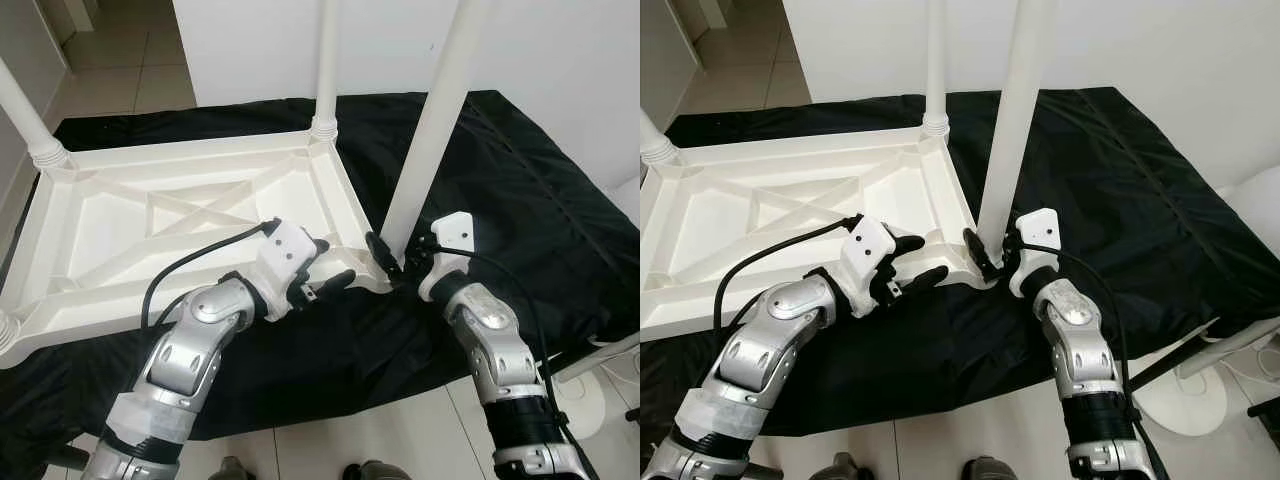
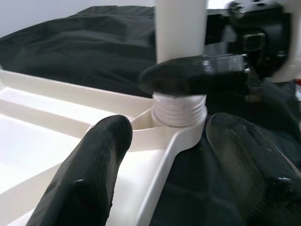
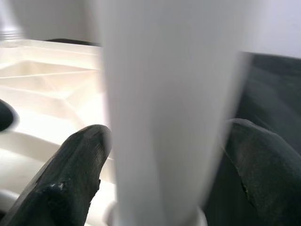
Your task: Building children table
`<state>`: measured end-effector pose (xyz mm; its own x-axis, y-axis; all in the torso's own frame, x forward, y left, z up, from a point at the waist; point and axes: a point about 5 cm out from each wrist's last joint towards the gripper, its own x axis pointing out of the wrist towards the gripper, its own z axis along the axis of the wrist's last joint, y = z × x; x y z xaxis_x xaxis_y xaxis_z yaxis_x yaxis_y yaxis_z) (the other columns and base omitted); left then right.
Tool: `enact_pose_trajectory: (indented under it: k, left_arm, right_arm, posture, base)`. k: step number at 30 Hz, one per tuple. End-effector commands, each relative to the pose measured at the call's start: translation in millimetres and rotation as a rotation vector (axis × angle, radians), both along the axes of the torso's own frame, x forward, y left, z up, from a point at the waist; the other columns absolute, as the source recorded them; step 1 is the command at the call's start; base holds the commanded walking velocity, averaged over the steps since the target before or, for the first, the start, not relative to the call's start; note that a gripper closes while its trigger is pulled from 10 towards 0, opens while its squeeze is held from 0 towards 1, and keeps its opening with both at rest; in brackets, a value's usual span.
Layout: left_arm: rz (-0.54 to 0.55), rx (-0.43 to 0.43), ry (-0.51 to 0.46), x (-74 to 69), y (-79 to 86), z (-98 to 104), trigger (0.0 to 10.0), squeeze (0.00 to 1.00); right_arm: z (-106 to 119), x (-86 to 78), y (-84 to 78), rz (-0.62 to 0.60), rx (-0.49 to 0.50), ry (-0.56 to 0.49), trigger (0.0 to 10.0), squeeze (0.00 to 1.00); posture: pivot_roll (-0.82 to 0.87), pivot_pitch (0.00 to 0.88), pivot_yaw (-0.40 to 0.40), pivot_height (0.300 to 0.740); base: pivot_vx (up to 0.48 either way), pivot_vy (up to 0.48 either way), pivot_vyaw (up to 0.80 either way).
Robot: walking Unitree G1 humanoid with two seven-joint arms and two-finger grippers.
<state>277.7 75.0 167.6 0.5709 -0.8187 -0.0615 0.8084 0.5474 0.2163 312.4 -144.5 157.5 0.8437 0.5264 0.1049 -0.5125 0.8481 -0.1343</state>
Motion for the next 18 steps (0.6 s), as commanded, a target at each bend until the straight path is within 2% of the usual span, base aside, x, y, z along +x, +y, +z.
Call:
enact_pose_trajectory:
  k: [1, 5, 6, 8, 9, 10, 11, 12, 18]
  left_arm:
    - [-0.074, 0.018, 0.002, -6.3, -3.9, -2.5, 10.0, 0.0]
    - [-0.077, 0.019, -0.006, -8.3, -5.0, -1.7, 10.0, 0.0]
    - [-0.077, 0.02, -0.007, -8.4, -5.0, -1.6, 10.0, 0.0]
    - [-0.077, 0.02, -0.007, -8.3, -4.8, -1.5, 10.0, 0.0]
    - [-0.077, 0.02, -0.008, -8.3, -4.7, -1.3, 10.0, 0.0]
    - [-0.077, 0.02, -0.008, -8.4, -4.7, -1.1, 10.0, 0.0]
    - [-0.075, 0.021, -0.011, -8.3, -4.7, -0.8, 10.0, 0.0]
    - [-0.073, 0.021, -0.014, -8.1, -4.7, -0.4, 10.0, 0.0]
    - [-0.056, 0.019, -0.028, -6.2, -4.4, 0.1, 10.0, 0.0]
  right_arm:
    - [-3.1, 2.2, 1.7, 0.061, -0.012, 0.013, 10.0, 0.0]
    - [-5.9, 6.3, 1.5, 0.124, -0.065, 0.021, 10.0, 0.0]
    - [-7.2, 7.5, 1.1, 0.141, -0.085, 0.026, 7.8, 0.0]
    - [-8.0, 8.3, 0.8, 0.152, -0.096, 0.029, 7.8, 0.0]
    - [-8.7, 9.2, -0.1, 0.158, -0.106, 0.032, 4.5, 0.0]
    - [-9.1, 10.0, -0.9, 0.164, -0.111, 0.033, 4.5, 0.0]
    - [-9.6, 10.8, -2.2, 0.167, -0.115, 0.035, 2.0, 0.0]
    - [-11.1, 12.1, -4.4, 0.17, -0.113, 0.049, 0.0, 0.0]
    - [-16.4, 10.8, -10.3, 0.19, -0.112, 0.063, 0.0, 0.0]
  posture:
    - [-0.06, 0.007, 0.002, 0.74]
    - [-0.06, 0.006, 0.001, 0.74]
    - [-0.06, 0.006, 0.001, 0.74]
    - [-0.06, 0.007, 0.002, 0.74]
    - [-0.06, 0.007, 0.002, 0.74]
    - [-0.06, 0.007, 0.002, 0.74]
    - [-0.06, 0.007, 0.002, 0.74]
    - [-0.05, 0.009, -0.002, 0.74]
    - [-0.05, 0.009, -0.002, 0.74]
  base:
    - [0.0, 0.0, 0.0]
    - [0.0, 0.0, 0.0]
    - [0.0, 0.0, 0.0]
    - [0.0, 0.0, 0.0]
    - [0.0, 0.0, 0.0]
    - [0.0, 0.0, 0.0]
    - [0.0, 0.0, 0.0]
    - [0.0, 0.0, 0.0]
    - [0.0, 0.0, 0.0]
